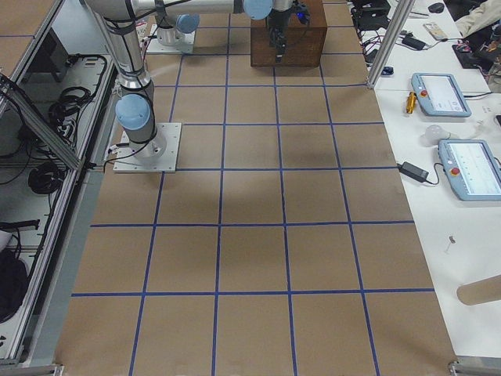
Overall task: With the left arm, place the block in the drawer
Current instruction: 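Lower the left gripper and close it on the yellow cube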
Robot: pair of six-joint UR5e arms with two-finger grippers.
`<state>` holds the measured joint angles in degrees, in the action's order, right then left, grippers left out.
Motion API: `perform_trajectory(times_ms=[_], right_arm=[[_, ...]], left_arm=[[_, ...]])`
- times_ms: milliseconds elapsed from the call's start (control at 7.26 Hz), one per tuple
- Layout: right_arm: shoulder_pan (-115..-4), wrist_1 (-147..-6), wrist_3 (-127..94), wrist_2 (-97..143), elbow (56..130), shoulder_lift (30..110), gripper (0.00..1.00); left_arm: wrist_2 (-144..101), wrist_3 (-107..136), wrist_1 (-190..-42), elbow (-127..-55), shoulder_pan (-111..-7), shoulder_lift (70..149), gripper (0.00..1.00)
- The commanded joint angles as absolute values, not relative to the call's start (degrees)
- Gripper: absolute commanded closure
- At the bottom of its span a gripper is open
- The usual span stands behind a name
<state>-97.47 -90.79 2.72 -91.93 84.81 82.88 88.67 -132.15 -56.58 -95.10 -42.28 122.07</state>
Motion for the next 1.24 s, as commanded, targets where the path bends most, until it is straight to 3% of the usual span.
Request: perform_trajectory(times_ms=[0, 275, 1102], right_arm=[[-97.47, -90.79, 2.64, -91.93, 84.81, 82.88, 0.00], [-97.47, -90.79, 2.64, -91.93, 84.81, 82.88, 0.00], [-97.47, -90.79, 2.64, -91.93, 84.81, 82.88, 0.00]], left_arm=[[88.68, -132.88, -56.60, -95.10, -42.28, 122.08, 0.62], [88.68, -132.98, -56.60, -95.10, -42.28, 122.08, 0.70], [88.68, -132.98, -56.60, -95.10, -42.28, 122.08, 0.69]])
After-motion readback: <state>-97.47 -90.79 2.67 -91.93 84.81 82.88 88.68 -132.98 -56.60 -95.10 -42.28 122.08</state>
